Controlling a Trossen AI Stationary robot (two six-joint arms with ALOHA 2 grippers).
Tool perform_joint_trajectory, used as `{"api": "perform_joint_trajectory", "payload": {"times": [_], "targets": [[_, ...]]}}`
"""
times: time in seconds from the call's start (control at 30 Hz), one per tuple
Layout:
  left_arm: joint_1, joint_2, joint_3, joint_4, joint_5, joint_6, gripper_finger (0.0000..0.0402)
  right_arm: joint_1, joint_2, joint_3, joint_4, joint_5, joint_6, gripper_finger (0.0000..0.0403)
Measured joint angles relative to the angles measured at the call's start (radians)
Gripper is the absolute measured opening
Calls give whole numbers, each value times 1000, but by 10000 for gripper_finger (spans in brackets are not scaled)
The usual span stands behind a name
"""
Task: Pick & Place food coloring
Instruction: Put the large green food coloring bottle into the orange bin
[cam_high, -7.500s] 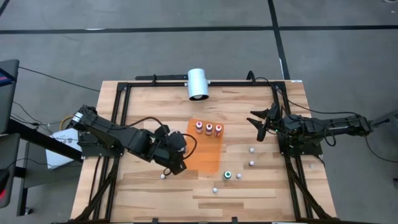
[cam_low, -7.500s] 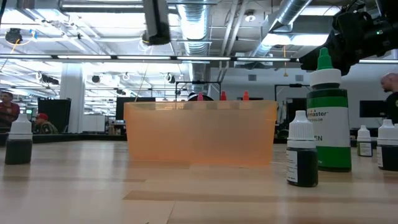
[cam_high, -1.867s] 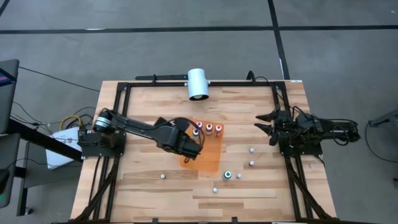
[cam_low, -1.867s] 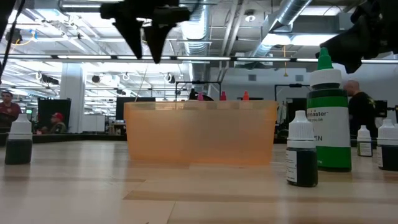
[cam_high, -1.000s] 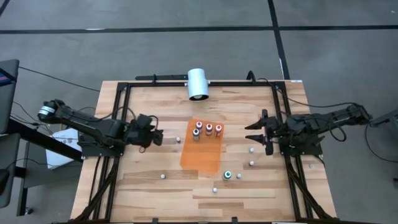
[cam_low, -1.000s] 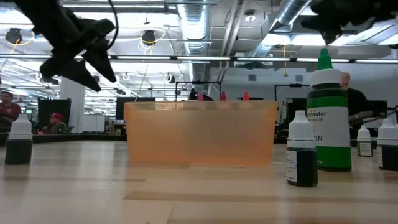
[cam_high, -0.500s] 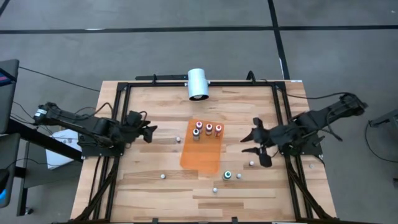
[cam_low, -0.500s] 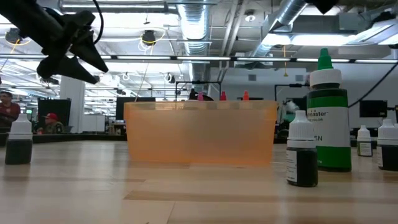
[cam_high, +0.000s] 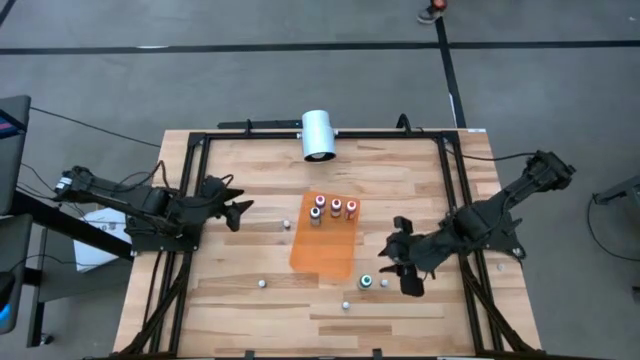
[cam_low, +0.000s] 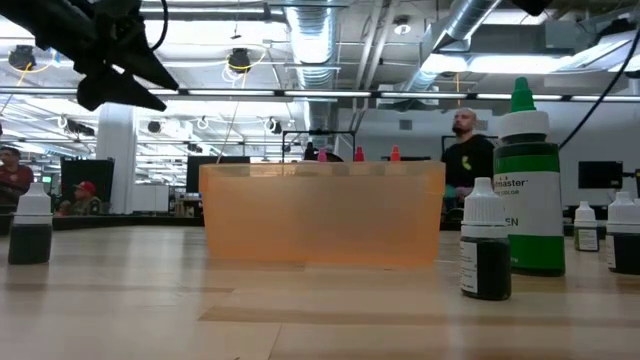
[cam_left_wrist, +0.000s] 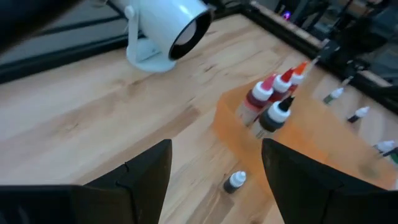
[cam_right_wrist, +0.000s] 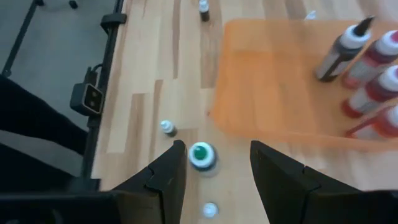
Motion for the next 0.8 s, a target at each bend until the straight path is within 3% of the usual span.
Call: {"api": "perform_joint_trajectory", "payload": {"times": [0.4, 0.63, 0.8], "targets": [[-2, -224, 0, 2, 68, 187, 240, 9, 196, 67, -40, -19, 134, 164], [-2, -358, 0, -24, 113, 261, 240, 2, 249, 68, -37, -23, 212, 167], [-2, -427, -21, -58, 140, 262, 240, -22, 281, 70, -30, -90, 232, 164]]}}
